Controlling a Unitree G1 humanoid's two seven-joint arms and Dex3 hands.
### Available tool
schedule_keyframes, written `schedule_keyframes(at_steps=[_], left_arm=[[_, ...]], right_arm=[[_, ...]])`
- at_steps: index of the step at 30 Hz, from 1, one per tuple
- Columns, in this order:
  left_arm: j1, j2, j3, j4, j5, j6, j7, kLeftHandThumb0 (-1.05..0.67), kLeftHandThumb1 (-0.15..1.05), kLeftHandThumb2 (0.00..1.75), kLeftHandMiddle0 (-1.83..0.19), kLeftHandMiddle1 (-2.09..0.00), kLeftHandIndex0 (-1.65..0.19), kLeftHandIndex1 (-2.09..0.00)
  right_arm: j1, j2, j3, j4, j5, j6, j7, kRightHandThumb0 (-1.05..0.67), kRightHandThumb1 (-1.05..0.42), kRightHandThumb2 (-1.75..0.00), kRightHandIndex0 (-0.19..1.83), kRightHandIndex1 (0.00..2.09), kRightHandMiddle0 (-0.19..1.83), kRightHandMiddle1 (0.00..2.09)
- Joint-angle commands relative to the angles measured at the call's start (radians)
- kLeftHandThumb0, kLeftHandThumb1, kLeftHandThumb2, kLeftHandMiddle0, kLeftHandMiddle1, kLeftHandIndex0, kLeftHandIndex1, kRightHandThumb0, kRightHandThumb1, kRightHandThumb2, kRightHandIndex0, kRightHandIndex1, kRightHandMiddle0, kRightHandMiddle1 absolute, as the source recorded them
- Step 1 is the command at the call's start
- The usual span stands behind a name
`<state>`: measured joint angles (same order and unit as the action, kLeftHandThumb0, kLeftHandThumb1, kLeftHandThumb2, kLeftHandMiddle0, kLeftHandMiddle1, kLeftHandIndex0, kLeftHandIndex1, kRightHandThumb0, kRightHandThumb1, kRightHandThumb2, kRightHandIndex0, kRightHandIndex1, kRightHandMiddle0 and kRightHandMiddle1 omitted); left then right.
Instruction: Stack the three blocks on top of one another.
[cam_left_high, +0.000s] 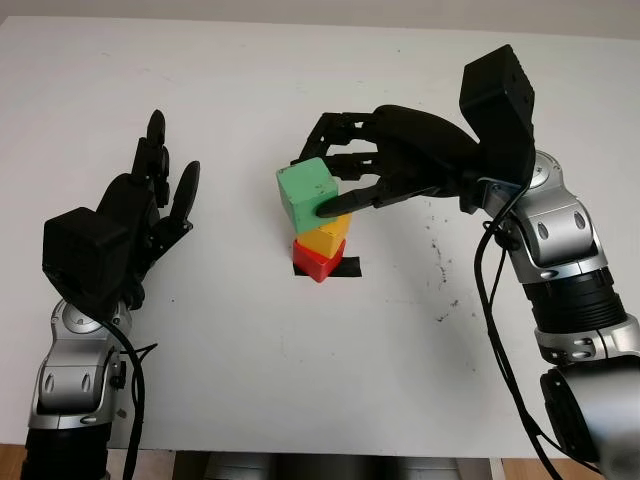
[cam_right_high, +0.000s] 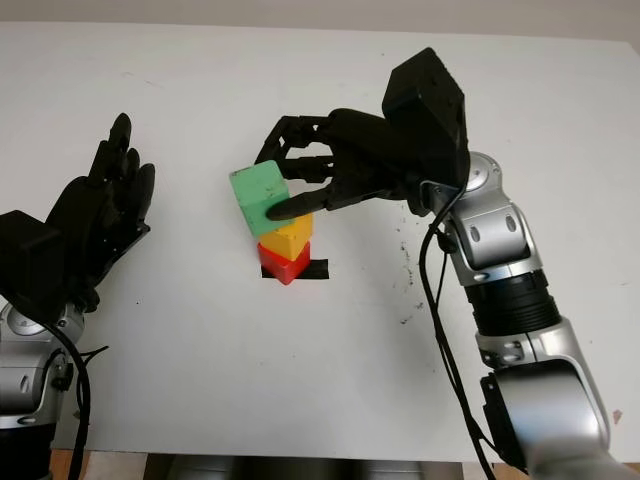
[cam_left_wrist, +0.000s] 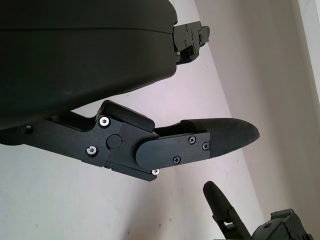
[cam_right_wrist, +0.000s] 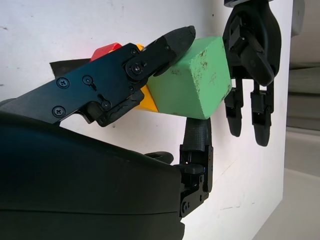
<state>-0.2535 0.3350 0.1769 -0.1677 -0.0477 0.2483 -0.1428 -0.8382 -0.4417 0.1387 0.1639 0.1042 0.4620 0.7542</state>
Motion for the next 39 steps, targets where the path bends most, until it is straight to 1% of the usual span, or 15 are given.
schedule_keyframes(at_steps=[1,10,16,21,33,35,36,38,39], left_arm=[[0.008,0.006,0.006,-0.006,0.001,-0.008,-0.003,-0.8,1.05,0.59,0.18,-0.05,0.18,-0.05],[-0.001,0.013,0.012,0.005,-0.01,-0.008,-0.016,-0.8,1.05,0.58,0.19,-0.04,0.19,-0.04],[-0.004,0.012,0.014,-0.003,-0.009,0.008,-0.012,-0.8,1.05,0.58,0.19,-0.05,0.19,-0.05],[-0.005,0.015,0.013,0.002,-0.011,0.001,-0.015,-0.8,1.05,0.58,0.19,-0.04,0.19,-0.04],[-0.004,0.014,0.013,-0.002,-0.018,0.002,-0.023,-0.79,1.05,0.59,0.19,-0.03,0.19,-0.02],[-0.003,0.014,0.013,-0.003,-0.016,0.002,-0.02,-0.79,1.05,0.59,0.19,-0.02,0.19,-0.02],[-0.003,0.014,0.013,-0.002,-0.013,0.0,-0.019,-0.79,1.05,0.58,0.19,-0.03,0.19,-0.02],[-0.002,0.014,0.012,-0.002,-0.01,-0.001,-0.017,-0.79,1.05,0.58,0.19,-0.03,0.19,-0.03],[-0.001,0.014,0.013,-0.002,-0.01,-0.001,-0.016,-0.8,1.05,0.58,0.19,-0.04,0.18,-0.03]], right_arm=[[0.014,-0.02,-0.01,-0.016,-0.004,-0.012,0.003,-0.5,-0.93,-0.06,0.34,0.05,0.41,1.64],[0.009,-0.036,-0.026,-0.025,-0.003,-0.006,-0.001,-0.49,-0.95,-0.06,0.32,0.05,0.37,1.68],[0.005,-0.049,-0.037,-0.031,0.005,-0.003,0.012,-0.48,-0.96,-0.06,0.3,0.03,0.34,1.68],[0.009,-0.05,-0.049,-0.038,0.014,-0.004,0.011,-0.47,-0.97,-0.06,0.3,0.03,0.32,1.68],[0.014,-0.057,-0.039,-0.045,0.007,0.009,0.017,-0.49,-0.97,-0.05,0.3,0.04,0.31,1.69],[0.007,-0.069,-0.024,-0.039,0.0,0.021,0.036,-0.5,-0.96,-0.05,0.29,0.03,0.25,1.64],[0.003,-0.076,-0.014,-0.038,-0.006,0.031,0.047,-0.53,-0.95,-0.05,0.24,0.02,0.16,1.54],[-0.002,-0.089,0.001,-0.04,-0.019,0.042,0.064,-0.57,-0.93,-0.05,0.18,0.01,0.1,1.34],[-0.003,-0.093,0.007,-0.042,-0.024,0.045,0.071,-0.59,-0.91,-0.05,0.14,0.01,0.07,1.2]])
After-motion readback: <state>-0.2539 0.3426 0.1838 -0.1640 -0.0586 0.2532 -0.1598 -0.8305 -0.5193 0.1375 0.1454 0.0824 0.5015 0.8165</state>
